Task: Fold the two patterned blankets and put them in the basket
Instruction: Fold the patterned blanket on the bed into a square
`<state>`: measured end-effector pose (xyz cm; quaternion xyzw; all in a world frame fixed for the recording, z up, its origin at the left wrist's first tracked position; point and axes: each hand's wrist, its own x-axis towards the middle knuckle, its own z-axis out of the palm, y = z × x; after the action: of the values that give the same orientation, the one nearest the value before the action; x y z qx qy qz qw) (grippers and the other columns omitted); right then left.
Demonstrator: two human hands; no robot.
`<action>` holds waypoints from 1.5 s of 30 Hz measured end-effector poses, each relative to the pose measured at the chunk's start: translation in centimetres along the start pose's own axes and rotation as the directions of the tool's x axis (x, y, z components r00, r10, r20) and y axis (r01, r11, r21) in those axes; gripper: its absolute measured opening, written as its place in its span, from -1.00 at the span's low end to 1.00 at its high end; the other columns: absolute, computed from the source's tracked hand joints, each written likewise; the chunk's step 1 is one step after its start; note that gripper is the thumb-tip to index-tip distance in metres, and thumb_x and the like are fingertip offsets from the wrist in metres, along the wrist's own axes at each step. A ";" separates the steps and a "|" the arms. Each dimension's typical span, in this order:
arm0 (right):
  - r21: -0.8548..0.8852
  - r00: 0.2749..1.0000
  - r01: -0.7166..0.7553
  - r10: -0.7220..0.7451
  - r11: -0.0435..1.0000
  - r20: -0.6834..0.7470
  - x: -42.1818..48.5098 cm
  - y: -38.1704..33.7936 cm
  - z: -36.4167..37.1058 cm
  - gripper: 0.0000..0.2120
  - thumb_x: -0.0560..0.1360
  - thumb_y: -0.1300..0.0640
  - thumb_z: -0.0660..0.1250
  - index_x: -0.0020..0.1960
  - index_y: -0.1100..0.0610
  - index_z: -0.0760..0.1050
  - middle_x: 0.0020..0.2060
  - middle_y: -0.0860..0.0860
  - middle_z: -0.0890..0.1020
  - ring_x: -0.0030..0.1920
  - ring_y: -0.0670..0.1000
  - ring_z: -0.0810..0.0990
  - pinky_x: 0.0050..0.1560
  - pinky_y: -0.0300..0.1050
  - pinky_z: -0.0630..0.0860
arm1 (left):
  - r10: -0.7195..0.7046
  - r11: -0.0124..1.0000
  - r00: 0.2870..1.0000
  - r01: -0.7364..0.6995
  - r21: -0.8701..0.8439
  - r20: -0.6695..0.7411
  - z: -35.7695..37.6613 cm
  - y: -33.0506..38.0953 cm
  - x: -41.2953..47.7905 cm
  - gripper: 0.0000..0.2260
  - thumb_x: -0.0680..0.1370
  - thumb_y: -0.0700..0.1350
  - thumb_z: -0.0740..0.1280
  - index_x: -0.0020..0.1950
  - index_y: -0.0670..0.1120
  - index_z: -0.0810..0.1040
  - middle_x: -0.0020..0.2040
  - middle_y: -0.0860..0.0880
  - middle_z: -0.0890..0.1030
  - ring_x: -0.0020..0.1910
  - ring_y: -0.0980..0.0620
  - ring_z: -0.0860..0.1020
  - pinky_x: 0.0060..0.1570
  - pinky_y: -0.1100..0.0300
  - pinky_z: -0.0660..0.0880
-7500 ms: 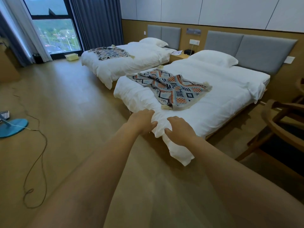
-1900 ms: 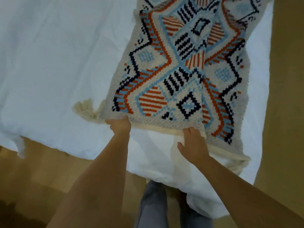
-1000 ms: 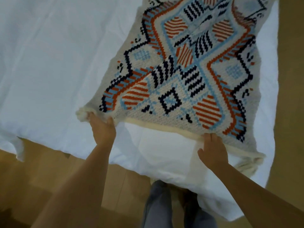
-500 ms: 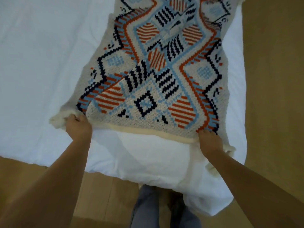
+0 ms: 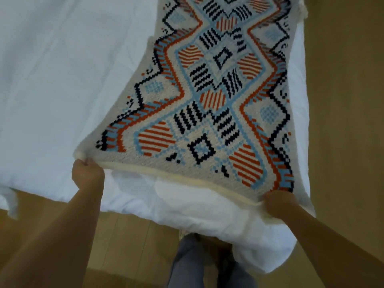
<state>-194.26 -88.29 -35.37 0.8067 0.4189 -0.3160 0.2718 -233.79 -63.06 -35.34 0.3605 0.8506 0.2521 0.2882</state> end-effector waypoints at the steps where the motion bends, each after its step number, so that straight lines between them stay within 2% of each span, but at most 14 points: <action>1: 0.010 1.000 -0.011 0.011 1.000 0.014 0.0 -0.1 0.0 -0.60 0.62 0.07 0.05 0.41 0.18 0.22 0.34 0.12 0.40 0.32 0.12 0.39 0.34 -0.04 0.35 | 0.007 1.000 1.000 -0.007 -0.014 0.024 0.0 -0.2 -0.1 -0.75 0.60 -0.08 0.12 -0.01 -0.25 0.46 0.02 -0.26 0.56 0.04 -0.28 0.56 0.10 -0.15 0.51; 5: -0.020 1.000 -0.020 0.019 1.000 -0.015 0.1 -1.5 0.5 -0.65 0.61 0.11 0.04 0.35 0.20 0.30 0.29 0.15 0.44 0.28 0.15 0.43 0.32 -0.03 0.37 | 0.044 0.998 0.995 -0.040 -0.048 0.093 0.9 -0.3 -1.3 -0.70 0.58 -0.13 0.15 -0.36 -0.12 0.28 -0.18 -0.20 0.49 -0.04 -0.23 0.59 0.03 -0.14 0.54; 10: -0.121 0.999 0.022 -0.026 0.992 -0.031 -0.3 -2.2 0.5 -0.76 0.57 0.18 0.12 0.18 0.17 0.45 0.15 0.13 0.56 0.15 0.13 0.54 0.12 -0.03 0.47 | -0.048 0.995 0.991 0.058 -0.081 0.126 1.3 -1.0 -0.9 -0.67 0.58 -0.08 0.17 -0.39 -0.08 0.30 -0.32 -0.10 0.45 -0.05 -0.21 0.58 -0.01 -0.08 0.51; 13: -0.190 0.998 -0.024 0.012 0.981 -0.068 -0.5 -2.3 0.9 -0.69 0.53 0.14 0.20 0.26 0.12 0.35 0.24 0.06 0.46 0.24 0.08 0.45 0.25 -0.04 0.42 | -0.131 0.976 0.974 0.159 -0.152 0.183 2.0 -1.5 -1.0 -0.82 0.56 -0.03 0.24 -0.16 -0.11 0.48 -0.25 -0.05 0.50 -0.06 -0.15 0.57 0.02 -0.02 0.49; 16: -0.082 0.976 0.053 -0.069 0.995 -0.205 -0.6 -3.6 1.5 -0.64 0.48 0.12 0.23 0.26 0.09 0.30 0.21 0.05 0.44 0.18 0.05 0.44 0.12 -0.09 0.45 | -0.227 0.926 0.911 0.311 -0.213 0.344 3.4 -1.5 -2.5 -0.78 0.52 -0.03 0.35 0.04 -0.11 0.41 -0.19 -0.08 0.49 -0.27 0.01 0.48 -0.10 0.08 0.47; 18: 0.015 0.940 0.176 -0.164 0.984 -0.298 -0.5 -5.3 1.4 -0.65 0.44 0.12 0.25 0.21 0.06 0.33 0.14 0.03 0.45 0.11 0.03 0.44 -0.01 -0.14 0.41 | -0.316 0.868 0.847 0.440 -0.229 0.428 4.3 -1.2 -3.7 -0.66 0.46 -0.05 0.41 0.13 -0.19 0.45 -0.07 -0.10 0.53 -0.13 -0.01 0.52 -0.01 0.15 0.48; 21: 0.027 0.887 0.338 -0.309 0.941 -0.344 0.2 -7.8 1.5 -0.54 0.43 0.10 0.26 0.31 0.03 0.26 0.24 0.03 0.38 0.23 0.06 0.36 0.16 -0.07 0.37 | -0.395 0.788 0.772 0.563 -0.248 0.498 5.7 -0.8 -5.4 -0.50 0.42 -0.04 0.46 0.28 -0.19 0.44 0.20 -0.12 0.54 0.19 -0.03 0.51 0.09 0.18 0.45; 23: 0.001 0.895 0.357 -0.341 0.934 -0.287 0.6 -9.2 1.5 -0.44 0.45 0.11 0.25 0.40 0.07 0.15 0.36 0.06 0.29 0.33 0.09 0.28 0.26 0.00 0.33 | -0.368 0.809 0.767 0.543 -0.225 0.526 6.8 -0.7 -6.2 -0.52 0.46 -0.02 0.42 0.30 -0.18 0.42 0.25 -0.14 0.52 0.22 -0.04 0.49 0.12 0.16 0.43; 26: -0.044 0.930 0.319 -0.321 0.947 -0.179 0.8 -10.3 1.3 -0.39 0.48 0.11 0.24 0.45 0.11 0.05 0.42 0.11 0.20 0.37 0.15 0.26 0.25 0.05 0.39 | -0.356 0.839 0.770 0.513 -0.181 0.530 7.9 -0.8 -7.5 -0.51 0.49 0.01 0.38 0.32 -0.21 0.40 0.23 -0.16 0.52 0.10 -0.07 0.50 0.15 0.09 0.43; 29: -0.018 0.921 0.338 -0.334 0.941 -0.198 0.4 -10.4 0.8 -0.44 0.48 0.14 0.20 0.44 0.10 0.11 0.39 0.10 0.27 0.32 0.14 0.32 0.25 0.04 0.39 | -0.349 0.867 0.792 0.476 -0.148 0.501 8.6 -1.3 -9.0 -0.54 0.50 0.02 0.37 0.24 -0.29 0.45 -0.13 -0.12 0.52 -0.19 -0.04 0.43 0.01 0.11 0.41; 31: 0.002 0.905 0.366 -0.356 0.931 -0.233 0.3 -10.0 0.3 -0.48 0.48 0.16 0.19 0.42 0.08 0.17 0.33 0.09 0.33 0.26 0.11 0.36 0.22 0.00 0.38 | -0.344 0.879 0.806 0.457 -0.138 0.481 8.7 -1.4 -10.2 -0.56 0.51 0.00 0.36 0.22 -0.30 0.46 -0.22 -0.07 0.47 -0.17 -0.07 0.44 0.01 0.12 0.42; 33: 0.016 0.892 0.394 -0.378 0.919 -0.249 0.2 -9.3 -0.5 -0.50 0.48 0.18 0.18 0.40 0.06 0.20 0.30 0.08 0.36 0.25 0.11 0.36 0.21 0.00 0.38 | -0.341 0.889 0.811 0.442 -0.117 0.475 8.8 -1.2 -11.8 -0.54 0.51 -0.01 0.35 0.29 -0.29 0.43 0.06 -0.17 0.56 0.10 -0.19 0.50 0.15 0.04 0.45; 35: 0.018 0.879 0.418 -0.399 0.908 -0.259 0.2 -8.5 -1.2 -0.51 0.49 0.19 0.17 0.40 0.08 0.19 0.31 0.09 0.35 0.27 0.11 0.35 0.23 0.00 0.37 | -0.302 0.922 0.828 0.380 -0.076 0.472 9.0 -0.9 -13.6 -0.55 0.53 -0.03 0.33 0.29 -0.31 0.42 0.27 -0.27 0.49 0.25 -0.27 0.45 0.22 -0.06 0.41; 45: 0.011 0.775 0.549 -0.504 0.836 -0.380 0.0 4.0 -5.9 -0.57 0.52 0.10 0.20 0.36 0.14 0.24 0.29 0.11 0.38 0.25 0.12 0.36 0.22 0.00 0.38 | 0.034 0.996 0.879 0.009 -0.086 0.475 11.6 6.0 -27.7 -0.57 0.54 -0.06 0.31 0.35 -0.21 0.37 0.28 -0.19 0.48 0.22 -0.16 0.45 0.20 0.02 0.37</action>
<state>-189.19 -86.19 -30.78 0.7158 0.6507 -0.2499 0.0412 -207.25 -77.83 -31.15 0.4041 0.7398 0.1939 0.5018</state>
